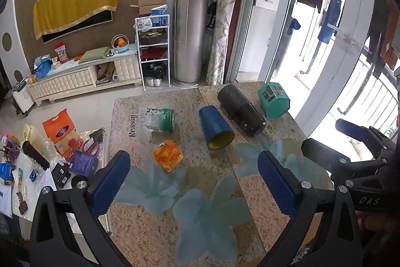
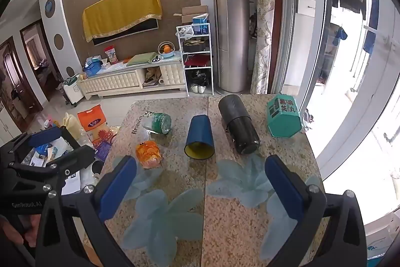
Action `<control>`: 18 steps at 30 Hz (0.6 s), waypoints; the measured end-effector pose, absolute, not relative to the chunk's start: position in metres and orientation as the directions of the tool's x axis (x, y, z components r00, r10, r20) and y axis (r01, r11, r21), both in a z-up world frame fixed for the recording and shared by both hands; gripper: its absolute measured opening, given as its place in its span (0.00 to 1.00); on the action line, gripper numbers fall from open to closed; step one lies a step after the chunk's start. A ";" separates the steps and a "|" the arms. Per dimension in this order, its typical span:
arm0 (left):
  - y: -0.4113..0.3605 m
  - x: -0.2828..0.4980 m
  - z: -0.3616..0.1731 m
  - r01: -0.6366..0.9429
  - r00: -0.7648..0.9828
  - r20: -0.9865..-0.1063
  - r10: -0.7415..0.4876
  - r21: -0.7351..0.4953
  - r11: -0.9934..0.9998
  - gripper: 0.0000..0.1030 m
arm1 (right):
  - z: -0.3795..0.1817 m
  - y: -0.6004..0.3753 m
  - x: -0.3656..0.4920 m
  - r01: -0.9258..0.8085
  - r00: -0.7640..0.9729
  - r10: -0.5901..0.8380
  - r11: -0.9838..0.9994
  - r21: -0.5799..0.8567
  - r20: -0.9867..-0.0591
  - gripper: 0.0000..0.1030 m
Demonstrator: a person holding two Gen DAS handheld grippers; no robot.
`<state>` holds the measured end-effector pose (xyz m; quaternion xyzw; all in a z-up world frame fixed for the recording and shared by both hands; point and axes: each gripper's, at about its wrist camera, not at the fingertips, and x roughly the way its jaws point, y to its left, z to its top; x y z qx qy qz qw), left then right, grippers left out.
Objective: Flip cup upright
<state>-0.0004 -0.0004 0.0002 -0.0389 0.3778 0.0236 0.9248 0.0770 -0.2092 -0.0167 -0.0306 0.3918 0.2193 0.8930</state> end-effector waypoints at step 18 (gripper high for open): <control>0.000 -0.001 -0.001 -0.072 0.709 -0.705 0.006 -0.064 0.995 0.99 | -0.017 -0.208 0.076 -0.413 0.601 0.362 0.904 0.111 -0.713 1.00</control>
